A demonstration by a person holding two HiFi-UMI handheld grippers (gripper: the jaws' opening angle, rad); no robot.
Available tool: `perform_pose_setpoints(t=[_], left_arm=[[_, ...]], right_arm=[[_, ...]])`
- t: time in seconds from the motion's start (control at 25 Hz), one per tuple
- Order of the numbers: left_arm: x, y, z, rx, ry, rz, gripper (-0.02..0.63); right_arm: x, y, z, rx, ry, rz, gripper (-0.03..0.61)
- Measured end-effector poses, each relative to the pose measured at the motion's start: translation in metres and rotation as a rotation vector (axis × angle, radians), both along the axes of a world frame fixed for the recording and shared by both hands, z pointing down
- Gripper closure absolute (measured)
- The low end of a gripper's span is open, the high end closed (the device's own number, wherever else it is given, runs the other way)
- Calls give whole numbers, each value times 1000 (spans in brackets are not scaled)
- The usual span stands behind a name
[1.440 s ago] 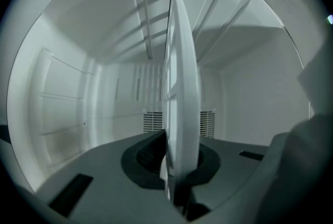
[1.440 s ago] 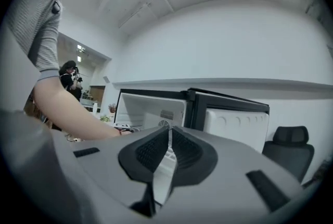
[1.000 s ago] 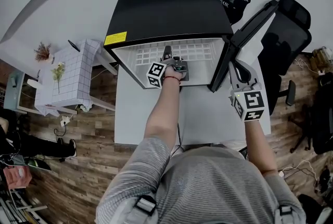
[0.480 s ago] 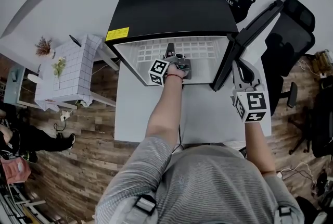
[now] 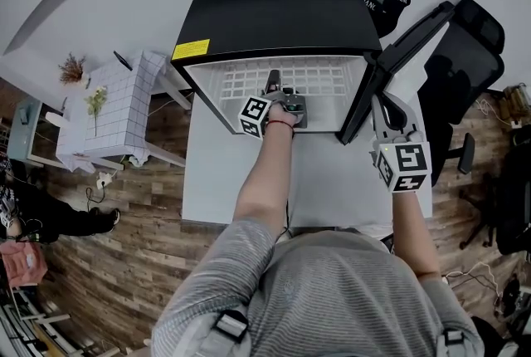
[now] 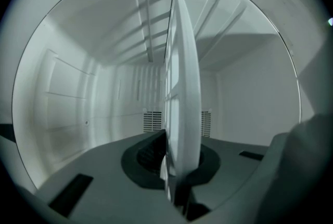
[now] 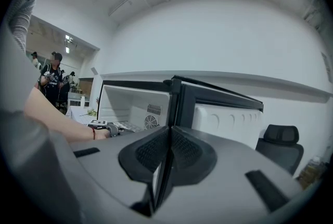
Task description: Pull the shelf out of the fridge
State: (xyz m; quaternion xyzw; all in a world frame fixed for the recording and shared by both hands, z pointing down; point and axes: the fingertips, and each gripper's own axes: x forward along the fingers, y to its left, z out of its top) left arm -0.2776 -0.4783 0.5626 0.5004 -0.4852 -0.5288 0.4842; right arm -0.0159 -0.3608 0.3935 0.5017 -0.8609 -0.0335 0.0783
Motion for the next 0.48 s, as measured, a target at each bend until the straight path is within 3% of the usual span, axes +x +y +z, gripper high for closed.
perform_pose_setpoints(t=[0.48], left_arm=[[3, 19, -2, 8, 13, 3, 581]], right_arm=[[0, -1, 0, 0, -1, 3, 565]])
